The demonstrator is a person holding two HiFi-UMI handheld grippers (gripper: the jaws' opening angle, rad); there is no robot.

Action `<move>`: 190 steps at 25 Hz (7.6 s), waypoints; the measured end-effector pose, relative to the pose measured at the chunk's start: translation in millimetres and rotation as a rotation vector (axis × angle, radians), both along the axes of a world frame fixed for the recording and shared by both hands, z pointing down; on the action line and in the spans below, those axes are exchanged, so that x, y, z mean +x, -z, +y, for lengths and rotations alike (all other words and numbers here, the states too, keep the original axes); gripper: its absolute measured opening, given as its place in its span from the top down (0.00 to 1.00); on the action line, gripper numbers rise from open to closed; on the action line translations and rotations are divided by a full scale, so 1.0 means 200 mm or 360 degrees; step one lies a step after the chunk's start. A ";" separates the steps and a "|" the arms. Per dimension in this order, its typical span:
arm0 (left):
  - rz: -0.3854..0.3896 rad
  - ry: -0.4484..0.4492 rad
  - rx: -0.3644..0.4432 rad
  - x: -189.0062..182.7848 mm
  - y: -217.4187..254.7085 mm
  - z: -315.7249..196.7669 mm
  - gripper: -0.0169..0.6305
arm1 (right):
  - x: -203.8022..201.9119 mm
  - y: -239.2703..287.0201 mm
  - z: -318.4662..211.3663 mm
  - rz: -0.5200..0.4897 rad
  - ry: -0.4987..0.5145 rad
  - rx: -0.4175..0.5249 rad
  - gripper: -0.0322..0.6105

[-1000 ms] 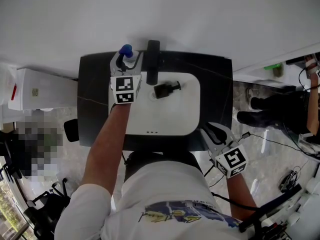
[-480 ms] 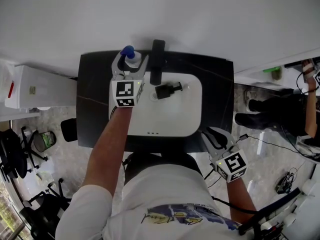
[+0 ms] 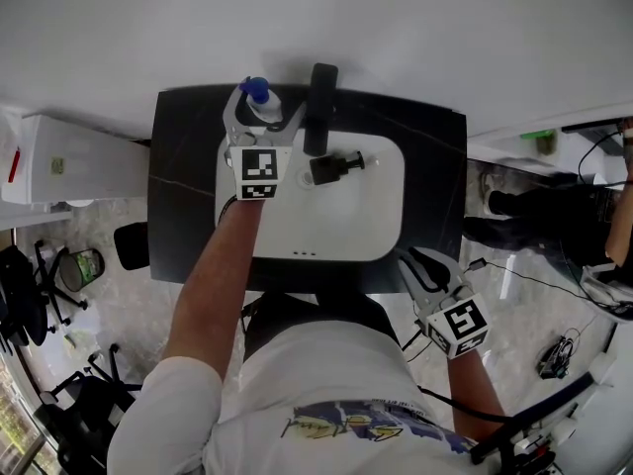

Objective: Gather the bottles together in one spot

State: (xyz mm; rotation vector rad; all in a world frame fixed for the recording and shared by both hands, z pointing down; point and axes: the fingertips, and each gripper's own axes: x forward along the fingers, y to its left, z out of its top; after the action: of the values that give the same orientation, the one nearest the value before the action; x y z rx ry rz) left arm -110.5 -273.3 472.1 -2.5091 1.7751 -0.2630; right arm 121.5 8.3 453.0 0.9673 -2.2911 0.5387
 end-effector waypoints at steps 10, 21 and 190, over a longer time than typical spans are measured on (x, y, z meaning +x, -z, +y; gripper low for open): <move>-0.0010 0.0010 -0.0028 -0.08 0.00 0.04 0.27 | -0.05 -0.01 0.03 -0.0018 -0.0015 -0.0005 0.81; -0.0036 -0.0029 -0.0140 -0.17 -0.02 0.30 0.33 | -0.18 0.02 0.09 -0.0078 -0.0050 0.0037 0.81; 0.0063 0.0323 -0.0427 -0.58 -0.06 0.21 0.42 | -0.18 -0.11 -0.16 -0.0124 0.0173 -0.0053 0.82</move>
State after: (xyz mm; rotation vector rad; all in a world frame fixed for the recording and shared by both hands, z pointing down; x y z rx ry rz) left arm -227.0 -231.5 484.3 -2.5157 2.1447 -0.4968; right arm 86.3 -23.6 474.1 0.8139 -2.3799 0.5754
